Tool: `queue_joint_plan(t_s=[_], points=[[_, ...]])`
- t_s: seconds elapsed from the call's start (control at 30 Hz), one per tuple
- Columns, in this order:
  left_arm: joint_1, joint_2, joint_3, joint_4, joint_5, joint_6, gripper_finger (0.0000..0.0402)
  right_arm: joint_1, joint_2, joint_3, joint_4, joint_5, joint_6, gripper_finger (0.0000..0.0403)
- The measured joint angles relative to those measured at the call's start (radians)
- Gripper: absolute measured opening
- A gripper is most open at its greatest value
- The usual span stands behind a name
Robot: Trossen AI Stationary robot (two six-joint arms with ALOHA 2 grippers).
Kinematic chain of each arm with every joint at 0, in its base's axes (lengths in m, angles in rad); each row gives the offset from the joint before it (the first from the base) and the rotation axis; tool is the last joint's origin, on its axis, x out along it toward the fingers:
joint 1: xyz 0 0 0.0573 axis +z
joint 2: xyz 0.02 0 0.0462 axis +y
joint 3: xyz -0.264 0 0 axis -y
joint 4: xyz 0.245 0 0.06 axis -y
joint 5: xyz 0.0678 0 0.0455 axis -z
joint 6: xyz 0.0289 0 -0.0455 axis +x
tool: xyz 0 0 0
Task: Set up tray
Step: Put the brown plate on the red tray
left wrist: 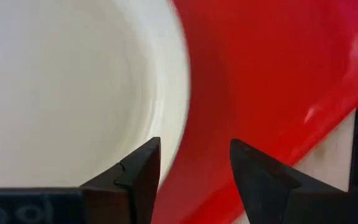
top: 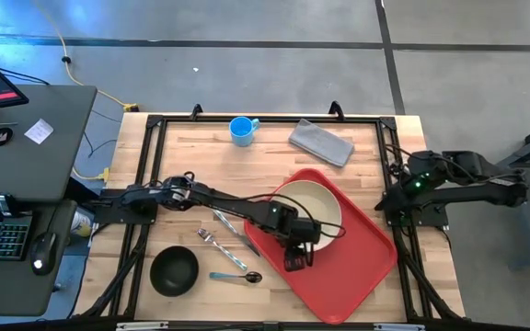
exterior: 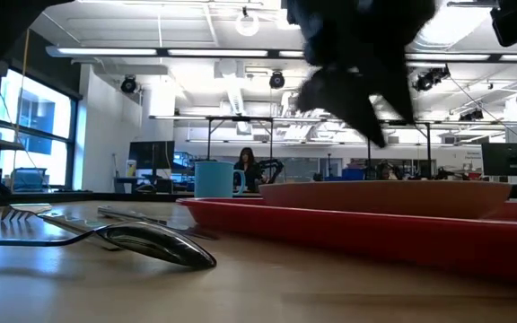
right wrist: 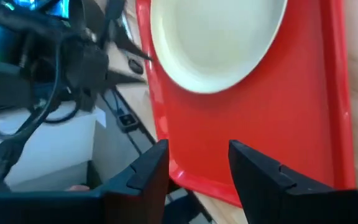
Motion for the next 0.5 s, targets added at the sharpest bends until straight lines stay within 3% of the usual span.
queue_joint_plan(t_s=[0.13, 0.37, 0.5], points=[[0.000, -0.002, 0.003, -0.053, -0.084, 0.014, 0.0211, 0.031, 0.050, -0.018, 0.042, 0.028, -0.009, 0.0155], [0.027, -0.001, 0.003, -0.060, -0.353, 0.022, 0.0167, 0.110, 0.195, -0.025, 0.081, 0.157, -0.055, 0.0154], [0.068, 0.006, -0.019, -0.010, -0.326, 0.018, 0.0132, 0.161, 0.279, -0.025, 0.122, 0.182, -0.065, 0.0154]])
